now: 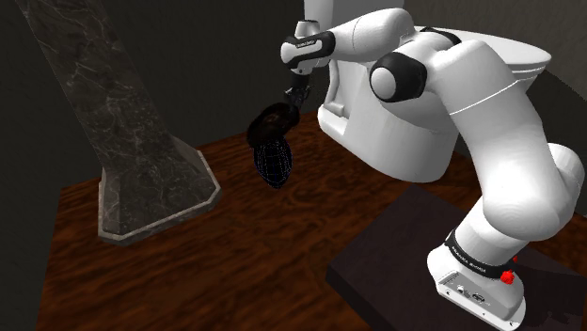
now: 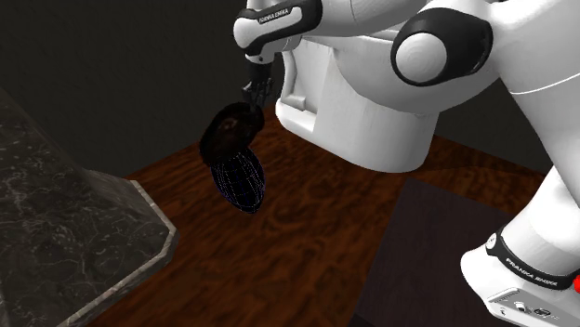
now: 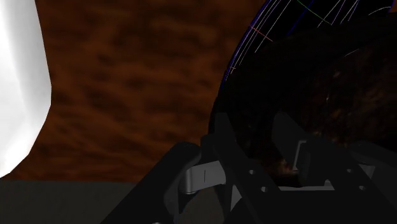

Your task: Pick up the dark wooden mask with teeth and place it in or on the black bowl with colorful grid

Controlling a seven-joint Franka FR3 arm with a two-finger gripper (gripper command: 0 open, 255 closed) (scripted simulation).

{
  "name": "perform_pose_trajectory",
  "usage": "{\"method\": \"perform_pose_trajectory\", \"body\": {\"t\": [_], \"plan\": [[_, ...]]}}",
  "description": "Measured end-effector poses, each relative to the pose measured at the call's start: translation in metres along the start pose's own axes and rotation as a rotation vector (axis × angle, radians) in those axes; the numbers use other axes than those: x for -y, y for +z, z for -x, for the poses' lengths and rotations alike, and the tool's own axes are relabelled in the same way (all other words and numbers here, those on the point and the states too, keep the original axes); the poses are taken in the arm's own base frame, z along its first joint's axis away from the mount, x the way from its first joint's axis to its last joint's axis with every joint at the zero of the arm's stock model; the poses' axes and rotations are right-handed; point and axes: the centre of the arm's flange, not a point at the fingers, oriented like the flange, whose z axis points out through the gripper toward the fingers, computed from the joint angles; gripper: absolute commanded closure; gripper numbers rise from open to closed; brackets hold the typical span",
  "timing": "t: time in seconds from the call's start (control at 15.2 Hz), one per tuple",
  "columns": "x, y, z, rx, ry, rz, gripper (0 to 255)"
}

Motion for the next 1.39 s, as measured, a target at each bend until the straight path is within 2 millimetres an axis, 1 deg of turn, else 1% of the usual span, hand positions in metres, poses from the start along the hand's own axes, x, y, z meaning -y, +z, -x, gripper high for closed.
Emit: {"method": "perform_pose_trajectory", "body": {"t": [0.2, 1.12, 1.39], "plan": [[0.006, 0.015, -0.003, 0.001, 0.000, 0.000, 255], [0.002, 0.088, 0.007, 0.001, 0.001, 0.000, 255], [0.000, 0.105, 0.009, 0.000, 0.001, 0.000, 255]]}}
